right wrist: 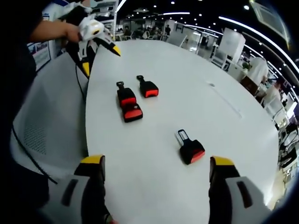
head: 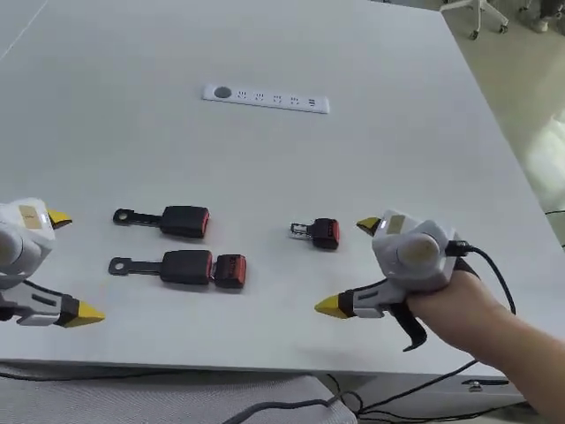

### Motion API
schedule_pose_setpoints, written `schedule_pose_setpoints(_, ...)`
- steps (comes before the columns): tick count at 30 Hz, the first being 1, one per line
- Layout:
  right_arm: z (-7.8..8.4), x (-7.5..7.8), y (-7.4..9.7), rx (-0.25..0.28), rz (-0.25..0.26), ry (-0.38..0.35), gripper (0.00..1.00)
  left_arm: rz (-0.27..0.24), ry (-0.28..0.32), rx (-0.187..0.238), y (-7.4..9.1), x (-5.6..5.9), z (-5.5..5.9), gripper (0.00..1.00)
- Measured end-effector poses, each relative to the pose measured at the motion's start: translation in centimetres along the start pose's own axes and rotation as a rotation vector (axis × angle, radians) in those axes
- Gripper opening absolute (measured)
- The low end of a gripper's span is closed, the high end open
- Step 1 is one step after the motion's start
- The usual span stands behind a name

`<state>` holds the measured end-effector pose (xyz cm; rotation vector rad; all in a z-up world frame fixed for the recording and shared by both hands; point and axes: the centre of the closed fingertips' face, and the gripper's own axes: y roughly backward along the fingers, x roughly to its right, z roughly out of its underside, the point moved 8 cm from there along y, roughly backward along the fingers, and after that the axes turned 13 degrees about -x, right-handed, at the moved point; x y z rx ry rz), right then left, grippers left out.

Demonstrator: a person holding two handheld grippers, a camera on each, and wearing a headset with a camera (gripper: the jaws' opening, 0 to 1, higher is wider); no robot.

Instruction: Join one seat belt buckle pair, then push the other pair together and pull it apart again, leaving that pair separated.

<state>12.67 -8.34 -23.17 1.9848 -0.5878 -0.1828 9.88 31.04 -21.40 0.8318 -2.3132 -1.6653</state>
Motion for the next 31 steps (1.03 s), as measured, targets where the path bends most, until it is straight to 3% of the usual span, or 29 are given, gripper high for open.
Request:
schedule_pose_setpoints(3,0.2,-0.1,0.3,-0.017,0.033,-0.028,1.00,-0.012,0.085,0.004,0.4,0.0,0.4,0.98)
schedule_pose_setpoints(11,0.1,-0.6,0.7,0.000,0.060,-0.095,1.00,-0.037,0.196,0.021,1.1,0.0,1.0,1.00)
schedule_pose_setpoints(13,0.0,-0.8,1.0,0.007,0.064,-0.117,1.00,-0.074,0.195,-0.014,1.5,-0.1,1.1,1.00)
schedule_pose_setpoints(15,0.0,-0.9,1.2,0.014,0.066,-0.124,1.00,-0.080,0.212,-0.022,1.7,0.0,1.1,1.00)
schedule_pose_setpoints(19,0.2,-1.0,1.2,0.015,0.079,-0.136,1.00,-0.085,0.253,0.006,2.3,0.1,1.0,1.00)
schedule_pose_setpoints(22,0.2,-1.2,1.3,0.058,0.063,-0.213,1.00,-0.091,0.278,0.018,2.5,0.2,1.0,1.00)
schedule_pose_setpoints(28,-0.2,-1.6,1.5,0.065,0.071,-0.214,1.00,-0.119,0.289,0.043,3.1,0.2,1.2,1.00)
schedule_pose_setpoints(31,-0.3,-1.7,1.5,0.069,0.069,-0.217,1.00,-0.145,0.307,0.077,3.7,0.1,1.4,1.00)
